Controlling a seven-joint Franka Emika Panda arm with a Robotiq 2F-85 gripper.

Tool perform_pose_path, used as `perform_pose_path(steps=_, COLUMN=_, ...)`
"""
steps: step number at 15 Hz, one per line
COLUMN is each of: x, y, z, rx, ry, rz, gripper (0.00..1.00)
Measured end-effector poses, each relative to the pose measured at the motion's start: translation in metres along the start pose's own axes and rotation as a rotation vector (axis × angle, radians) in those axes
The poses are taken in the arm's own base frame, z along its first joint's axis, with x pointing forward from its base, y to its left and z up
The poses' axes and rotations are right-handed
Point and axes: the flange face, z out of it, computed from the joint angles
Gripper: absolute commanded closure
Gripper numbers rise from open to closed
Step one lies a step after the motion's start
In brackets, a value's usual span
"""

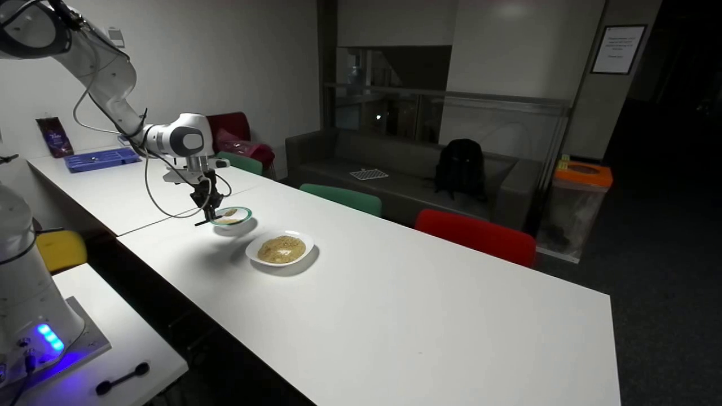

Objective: Use the spoon to put sugar in the green and white bowl

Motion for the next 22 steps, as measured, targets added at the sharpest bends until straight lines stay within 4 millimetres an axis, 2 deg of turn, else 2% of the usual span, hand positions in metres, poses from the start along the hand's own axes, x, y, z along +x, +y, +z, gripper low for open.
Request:
perform_pose_path(steps=8, x=-0.002, y=-0.017, z=0.001, rx=-0.018, ry=-0.04, rz=-0.027, gripper=0.97)
perform_pose_path(steps=22, x=0.014, y=-0.022, z=0.013, rx=-0.015, ry=-0.063, rz=0.002, gripper=0.97)
